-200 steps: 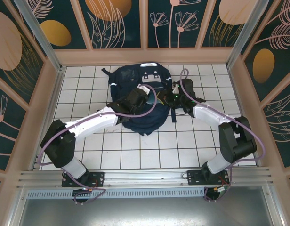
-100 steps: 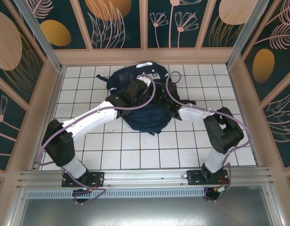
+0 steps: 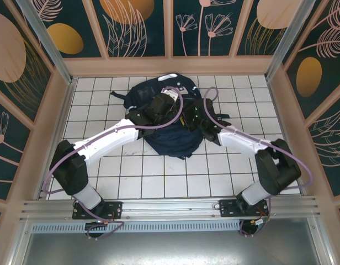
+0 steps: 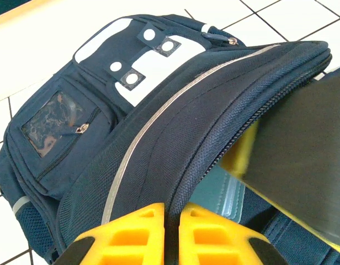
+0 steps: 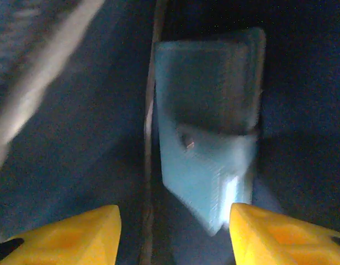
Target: Pack the student bag
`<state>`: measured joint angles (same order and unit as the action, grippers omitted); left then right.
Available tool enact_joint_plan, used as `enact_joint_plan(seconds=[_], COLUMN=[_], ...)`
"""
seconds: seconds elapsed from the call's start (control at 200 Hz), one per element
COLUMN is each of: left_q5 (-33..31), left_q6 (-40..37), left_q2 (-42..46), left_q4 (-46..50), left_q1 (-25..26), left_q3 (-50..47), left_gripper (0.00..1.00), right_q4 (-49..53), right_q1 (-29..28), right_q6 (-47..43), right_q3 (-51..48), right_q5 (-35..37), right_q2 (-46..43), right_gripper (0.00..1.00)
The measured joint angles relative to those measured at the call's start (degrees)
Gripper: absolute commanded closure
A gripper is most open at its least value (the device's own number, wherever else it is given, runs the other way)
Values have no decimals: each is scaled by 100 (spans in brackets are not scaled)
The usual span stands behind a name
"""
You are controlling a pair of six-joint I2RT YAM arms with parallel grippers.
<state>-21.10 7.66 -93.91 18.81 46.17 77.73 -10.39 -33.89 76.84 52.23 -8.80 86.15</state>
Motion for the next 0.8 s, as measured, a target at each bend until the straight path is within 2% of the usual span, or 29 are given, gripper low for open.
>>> enact_joint_plan(seconds=[0.09, 0.155, 0.365, 0.42, 0.566, 0.796], left_q5=[37, 114, 455, 544, 767, 1412], left_q6=[17, 28, 334, 455, 848, 1246], left_q2=[0, 0, 13, 109, 835, 2299], left_q4=[11, 37, 262, 293, 328, -162], left_q1=[0, 0, -9, -37, -245, -1174], left_q3=[0, 0, 13, -76, -782, -2577], left_gripper=[85, 79, 29, 21, 14, 17], right_q4=[199, 385, 1045, 1211, 1493, 1541], right_q1=[44, 79, 245, 334, 542, 540], right_q6=[-105, -212, -914, -1113, -1670, -2109], right_q3=[-179, -304, -693, -804, -1003, -1012], right_q5=[-81, -127, -142, -111, -94, -262], right_q2=[-367, -586, -1235, -1419, -1808, -1853], right_gripper=[56, 56, 46, 42, 36, 35])
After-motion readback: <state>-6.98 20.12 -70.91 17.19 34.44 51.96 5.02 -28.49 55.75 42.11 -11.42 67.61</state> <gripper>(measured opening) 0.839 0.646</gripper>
